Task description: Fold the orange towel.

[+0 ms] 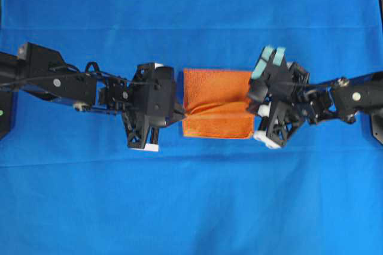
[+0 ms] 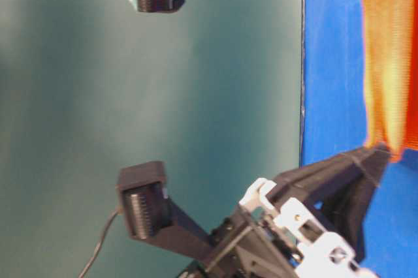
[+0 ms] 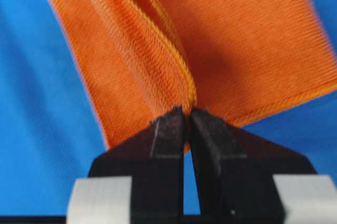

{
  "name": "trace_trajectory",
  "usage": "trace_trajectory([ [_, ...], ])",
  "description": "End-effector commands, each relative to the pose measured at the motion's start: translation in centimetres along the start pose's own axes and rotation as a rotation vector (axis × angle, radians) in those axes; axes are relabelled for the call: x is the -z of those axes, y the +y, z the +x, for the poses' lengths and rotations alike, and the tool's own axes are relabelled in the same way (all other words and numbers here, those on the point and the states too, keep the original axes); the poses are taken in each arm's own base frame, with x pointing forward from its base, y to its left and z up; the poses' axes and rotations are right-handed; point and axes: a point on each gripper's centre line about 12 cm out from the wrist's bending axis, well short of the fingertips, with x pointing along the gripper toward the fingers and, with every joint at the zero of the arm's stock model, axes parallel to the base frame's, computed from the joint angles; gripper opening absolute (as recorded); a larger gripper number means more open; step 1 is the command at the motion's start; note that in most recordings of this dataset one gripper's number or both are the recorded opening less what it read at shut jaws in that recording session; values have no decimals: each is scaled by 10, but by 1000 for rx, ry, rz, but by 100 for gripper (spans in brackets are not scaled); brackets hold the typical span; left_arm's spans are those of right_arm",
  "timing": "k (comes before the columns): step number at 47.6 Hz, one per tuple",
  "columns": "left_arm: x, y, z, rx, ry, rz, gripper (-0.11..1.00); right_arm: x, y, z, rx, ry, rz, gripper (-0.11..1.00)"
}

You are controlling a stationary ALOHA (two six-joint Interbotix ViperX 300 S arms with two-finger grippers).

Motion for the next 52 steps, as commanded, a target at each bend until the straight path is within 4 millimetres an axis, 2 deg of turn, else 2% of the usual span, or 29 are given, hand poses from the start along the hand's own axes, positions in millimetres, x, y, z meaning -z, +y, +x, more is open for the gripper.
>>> trace_trajectory([
  [1, -6, -4, 0, 5, -22, 1, 1, -2, 4, 2, -8, -1, 9, 3],
  [12, 4, -6, 15, 6, -24, 3, 1, 5, 7, 17, -15, 29, 5, 3],
  [26, 6, -6, 19, 3, -40, 3, 1, 3, 9, 17, -26, 21, 7, 5],
  [28, 5, -6, 19, 3, -42, 3, 1, 4, 10, 17, -28, 21, 3, 10],
  [32, 5, -6, 19, 3, -42, 3, 3, 2, 13, 16, -34, 17, 0, 34],
  [35, 3, -5, 17, 1, -45, 1, 11, 0, 18, 14, -44, 8, -11, 53],
  [38, 0, -5, 12, 2, -50, 2, 27, -4, 26, 9, -59, -7, -33, 64],
  [43, -10, -4, -5, 3, -57, 8, 57, -11, 34, -4, -79, -40, -51, 58],
  [46, -17, -3, -17, 3, -65, 7, 70, -15, 37, -15, -85, -61, -59, 57],
  [48, -20, -3, -24, 3, -64, 7, 71, -18, 38, -25, -85, -81, -68, 58],
  [52, -26, -2, -39, 4, -65, 8, 66, -22, 36, -42, -74, -110, -82, 58],
])
